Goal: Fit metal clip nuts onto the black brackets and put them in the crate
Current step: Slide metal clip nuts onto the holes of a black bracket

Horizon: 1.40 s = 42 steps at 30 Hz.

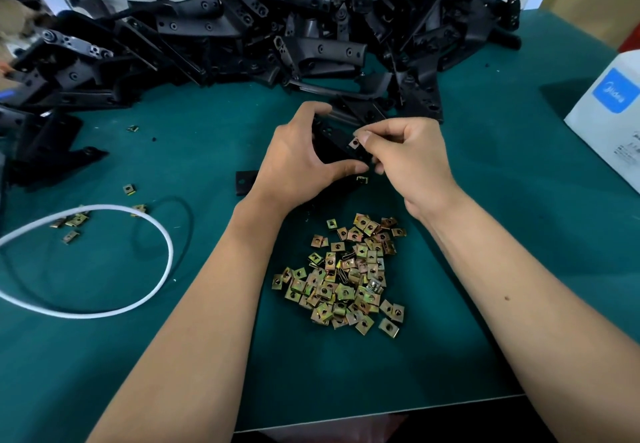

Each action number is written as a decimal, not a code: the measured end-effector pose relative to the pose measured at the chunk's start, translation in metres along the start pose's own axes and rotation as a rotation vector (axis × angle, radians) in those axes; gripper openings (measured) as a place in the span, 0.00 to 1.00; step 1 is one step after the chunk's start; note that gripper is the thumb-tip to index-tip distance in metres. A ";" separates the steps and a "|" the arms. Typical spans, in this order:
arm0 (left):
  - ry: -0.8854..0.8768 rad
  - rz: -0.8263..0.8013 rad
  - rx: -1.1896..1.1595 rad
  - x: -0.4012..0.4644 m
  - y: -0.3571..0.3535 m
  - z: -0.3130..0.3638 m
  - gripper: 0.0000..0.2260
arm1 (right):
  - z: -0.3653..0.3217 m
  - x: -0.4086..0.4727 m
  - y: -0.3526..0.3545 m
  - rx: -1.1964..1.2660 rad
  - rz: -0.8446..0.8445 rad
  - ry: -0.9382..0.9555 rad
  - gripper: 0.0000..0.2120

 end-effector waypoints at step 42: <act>0.227 0.243 -0.309 0.001 0.026 -0.024 0.20 | -0.008 0.002 -0.005 -0.584 -0.352 0.226 0.03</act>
Point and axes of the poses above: each hand's wrist, its own x-axis towards the middle knuckle, its own y-axis out of the back of the hand, z = x × y, the point moved 8 cm from there along x, towards the middle knuckle, and after that the axes turned 4 degrees about y, right-handed, at the moved point
